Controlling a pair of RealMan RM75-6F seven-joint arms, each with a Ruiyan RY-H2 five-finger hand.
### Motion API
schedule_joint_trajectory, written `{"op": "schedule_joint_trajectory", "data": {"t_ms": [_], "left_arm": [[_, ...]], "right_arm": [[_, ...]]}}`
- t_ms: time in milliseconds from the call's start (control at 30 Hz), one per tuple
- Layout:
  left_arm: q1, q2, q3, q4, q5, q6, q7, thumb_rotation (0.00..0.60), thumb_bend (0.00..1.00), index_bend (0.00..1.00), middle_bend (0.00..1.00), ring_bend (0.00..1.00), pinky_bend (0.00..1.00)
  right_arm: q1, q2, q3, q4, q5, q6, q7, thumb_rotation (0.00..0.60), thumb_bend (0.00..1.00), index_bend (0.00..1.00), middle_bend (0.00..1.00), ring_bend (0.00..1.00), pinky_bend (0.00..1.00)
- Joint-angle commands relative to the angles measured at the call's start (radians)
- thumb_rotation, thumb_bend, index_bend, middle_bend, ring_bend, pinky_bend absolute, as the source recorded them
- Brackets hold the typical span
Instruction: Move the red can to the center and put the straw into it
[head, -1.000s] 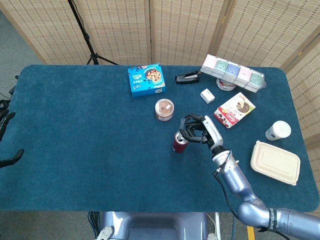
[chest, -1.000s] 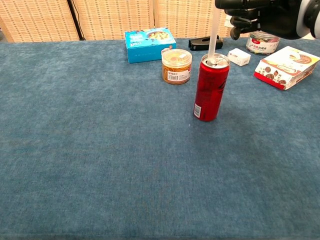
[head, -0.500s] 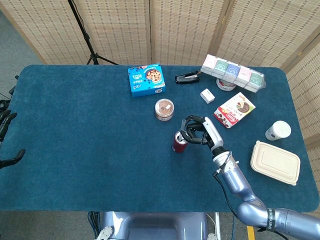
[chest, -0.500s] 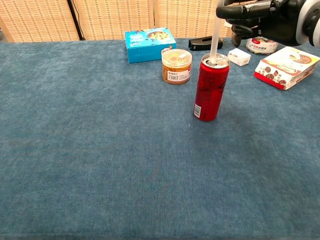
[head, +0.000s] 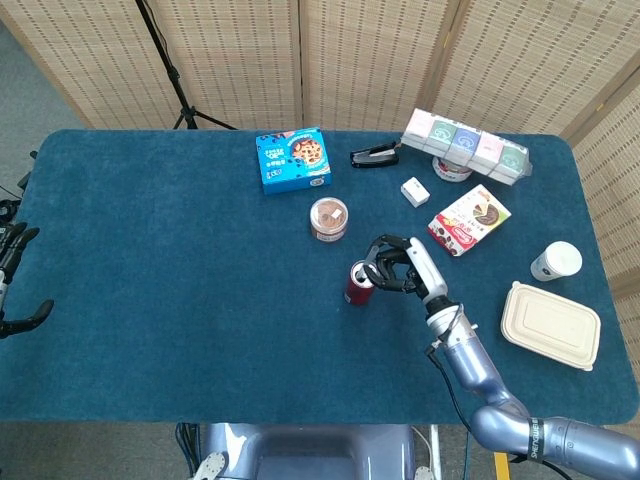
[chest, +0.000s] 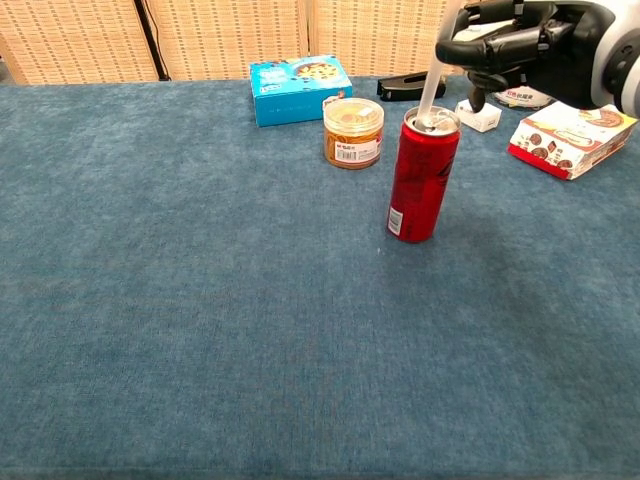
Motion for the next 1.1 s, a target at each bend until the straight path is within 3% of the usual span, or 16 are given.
{"op": "schedule_joint_trajectory", "data": {"t_ms": [33, 1100], "left_arm": [[-0.002, -0.002, 0.001, 0.002, 0.000, -0.004, 0.000, 0.600, 0.30, 0.00, 0.00, 0.00, 0.00], [-0.021, -0.012, 0.004, 0.037, -0.005, -0.048, -0.030, 0.600, 0.30, 0.00, 0.00, 0.00, 0.00]], "right_arm": [[-0.002, -0.005, -0.009, 0.011, -0.013, 0.003, -0.005, 0.600, 0.48, 0.62, 0.83, 0.82, 0.62], [0.012, -0.044, -0.060, 0.098, -0.065, 0.000, -0.089, 0.600, 0.48, 0.62, 0.82, 0.81, 0.62]]}}
